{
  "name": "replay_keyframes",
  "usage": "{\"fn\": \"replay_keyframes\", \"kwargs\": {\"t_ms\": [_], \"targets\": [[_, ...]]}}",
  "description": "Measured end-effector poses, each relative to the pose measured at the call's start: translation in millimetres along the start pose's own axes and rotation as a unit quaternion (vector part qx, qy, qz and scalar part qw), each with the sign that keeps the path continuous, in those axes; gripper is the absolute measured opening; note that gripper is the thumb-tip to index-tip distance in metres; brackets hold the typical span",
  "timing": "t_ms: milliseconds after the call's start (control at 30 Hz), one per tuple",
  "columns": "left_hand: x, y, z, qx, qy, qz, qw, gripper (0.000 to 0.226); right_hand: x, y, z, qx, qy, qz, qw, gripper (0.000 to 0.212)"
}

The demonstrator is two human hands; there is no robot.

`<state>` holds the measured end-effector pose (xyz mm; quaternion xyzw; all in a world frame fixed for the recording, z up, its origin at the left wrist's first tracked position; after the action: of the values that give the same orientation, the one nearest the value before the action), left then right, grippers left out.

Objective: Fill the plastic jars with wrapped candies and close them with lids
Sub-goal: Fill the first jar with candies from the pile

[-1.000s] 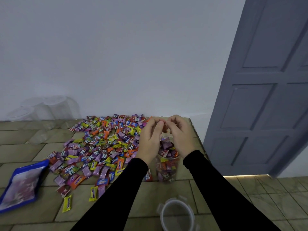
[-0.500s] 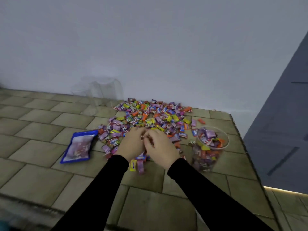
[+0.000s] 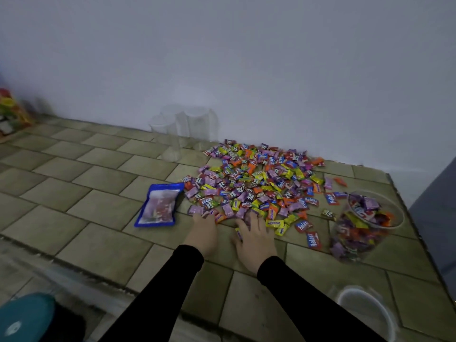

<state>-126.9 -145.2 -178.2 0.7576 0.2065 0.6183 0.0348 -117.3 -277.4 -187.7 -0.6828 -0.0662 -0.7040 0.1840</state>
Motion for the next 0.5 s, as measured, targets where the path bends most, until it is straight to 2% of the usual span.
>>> {"fn": "replay_keyframes", "kwargs": {"t_ms": [100,167,267,300,500], "targets": [[5.0,10.6,1.1,-0.021,0.033,-0.037,0.999,0.049,5.6,4.2,3.3,0.013,0.035,0.016,0.999,0.03],[3.9,14.3,6.7,-0.038,0.041,-0.063,0.997,0.056,6.3,8.3,3.2,0.003,0.053,0.027,0.998,0.036],[-1.6,23.8,13.6,-0.066,0.047,-0.064,0.995,0.051,-0.6,21.7,1.9,-0.101,0.023,0.017,0.994,0.044],[-3.1,26.8,15.4,-0.073,0.055,-0.059,0.994,0.048,-0.1,22.1,2.5,-0.109,0.036,0.008,0.993,0.044],[-4.6,37.9,21.6,-0.092,0.07,-0.046,0.992,0.04,-7.1,21.9,15.9,-0.04,0.032,0.076,0.996,0.04]]}}
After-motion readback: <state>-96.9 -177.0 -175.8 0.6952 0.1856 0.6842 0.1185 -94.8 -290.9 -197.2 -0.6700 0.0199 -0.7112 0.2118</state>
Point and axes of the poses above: each hand's wrist, its own z-axis towards the middle knuckle, its own x-axis out of the back of the hand, y = z × x, the point moved 6 cm from there along z, towards the middle knuckle, and after that the axes turned 1 degree about -z, right-handed, at the moved point
